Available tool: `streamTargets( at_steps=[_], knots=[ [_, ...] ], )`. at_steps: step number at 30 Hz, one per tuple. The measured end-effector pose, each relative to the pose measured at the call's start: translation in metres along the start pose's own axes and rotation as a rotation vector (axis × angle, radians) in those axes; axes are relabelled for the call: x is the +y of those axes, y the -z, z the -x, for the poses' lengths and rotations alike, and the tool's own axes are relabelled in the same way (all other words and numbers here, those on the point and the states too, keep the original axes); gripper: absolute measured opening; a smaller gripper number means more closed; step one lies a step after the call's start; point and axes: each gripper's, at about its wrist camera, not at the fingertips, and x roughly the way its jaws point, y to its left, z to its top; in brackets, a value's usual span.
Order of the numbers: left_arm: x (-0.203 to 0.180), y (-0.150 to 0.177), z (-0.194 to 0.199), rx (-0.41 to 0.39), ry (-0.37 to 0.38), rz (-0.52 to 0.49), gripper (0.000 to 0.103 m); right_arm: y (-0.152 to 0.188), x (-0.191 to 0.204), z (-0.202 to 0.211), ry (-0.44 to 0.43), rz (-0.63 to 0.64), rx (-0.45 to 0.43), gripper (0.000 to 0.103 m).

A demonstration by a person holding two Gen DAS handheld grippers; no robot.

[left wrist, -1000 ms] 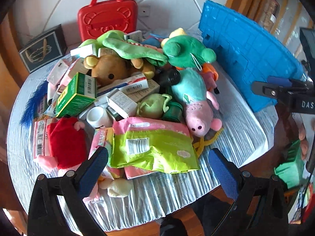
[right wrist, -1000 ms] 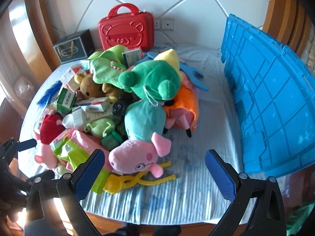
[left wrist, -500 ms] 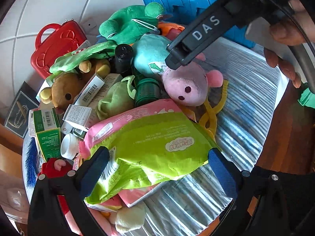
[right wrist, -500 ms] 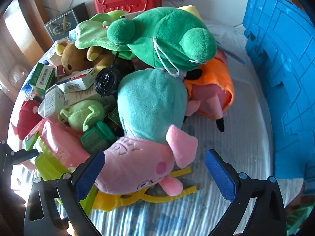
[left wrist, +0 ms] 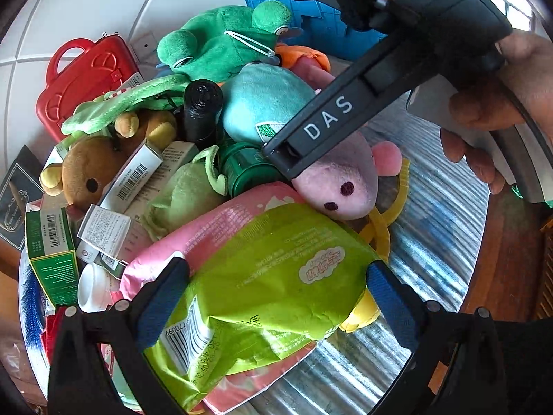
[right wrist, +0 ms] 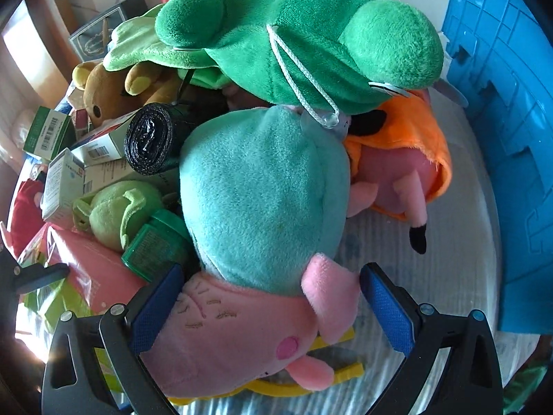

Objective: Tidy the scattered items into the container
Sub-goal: 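Grasp the lime-green wipes packet with the left tool while the right tool reaches the teal pig plush, then close the right tool on the teal-and-pink pig plush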

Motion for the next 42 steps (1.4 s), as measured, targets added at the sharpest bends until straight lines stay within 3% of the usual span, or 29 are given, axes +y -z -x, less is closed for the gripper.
streamTargets(
  at_steps=[4, 6, 8, 10, 12, 14, 15, 17, 23, 37, 39, 40, 42],
  knots=[
    [0.002, 0.0, 0.001, -0.008, 0.014, 0.023, 0.1, 0.001, -0.001, -0.001, 0.002, -0.008, -0.002, 0.103],
    [0.003, 0.001, 0.004, -0.015, 0.017, 0.021, 0.078, 0.002, -0.002, -0.001, -0.001, -0.015, 0.001, 0.103],
    [0.005, 0.001, 0.008, -0.017, 0.015, 0.031, 0.064, 0.002, -0.004, -0.001, -0.004, -0.024, 0.003, 0.102],
    [0.008, 0.0, 0.01, -0.015, 0.021, 0.041, 0.057, 0.003, -0.004, -0.001, -0.01, -0.03, 0.007, 0.1],
    [0.01, -0.001, 0.013, -0.015, 0.027, 0.05, 0.048, 0.003, -0.002, 0.001, -0.015, -0.028, 0.006, 0.093],
    [0.012, -0.001, 0.017, -0.022, 0.029, 0.066, 0.039, 0.004, 0.003, 0.005, -0.023, -0.012, 0.002, 0.076],
    [0.012, -0.001, 0.02, -0.028, 0.028, 0.073, 0.034, 0.004, 0.006, 0.008, -0.012, -0.003, -0.004, 0.073],
    [0.013, 0.0, 0.023, -0.031, 0.024, 0.082, 0.029, 0.005, 0.008, 0.011, -0.007, -0.007, -0.005, 0.063],
    [0.013, 0.003, 0.035, -0.037, 0.018, 0.114, 0.023, 0.006, 0.006, 0.023, -0.012, -0.004, -0.003, 0.051],
    [0.023, -0.007, 0.086, -0.123, -0.014, 0.164, 0.022, 0.009, 0.008, 0.071, -0.013, -0.015, -0.02, 0.044],
    [0.024, -0.009, 0.096, -0.138, -0.023, 0.171, 0.022, 0.01, 0.01, 0.085, -0.011, -0.011, -0.039, 0.031],
    [0.024, -0.01, 0.101, -0.145, -0.027, 0.173, 0.022, 0.023, 0.008, 0.086, -0.005, -0.009, -0.049, 0.008],
    [0.025, -0.012, 0.108, -0.151, -0.038, 0.174, 0.022, 0.01, 0.01, 0.093, 0.0, -0.009, -0.056, 0.009]
  ],
)
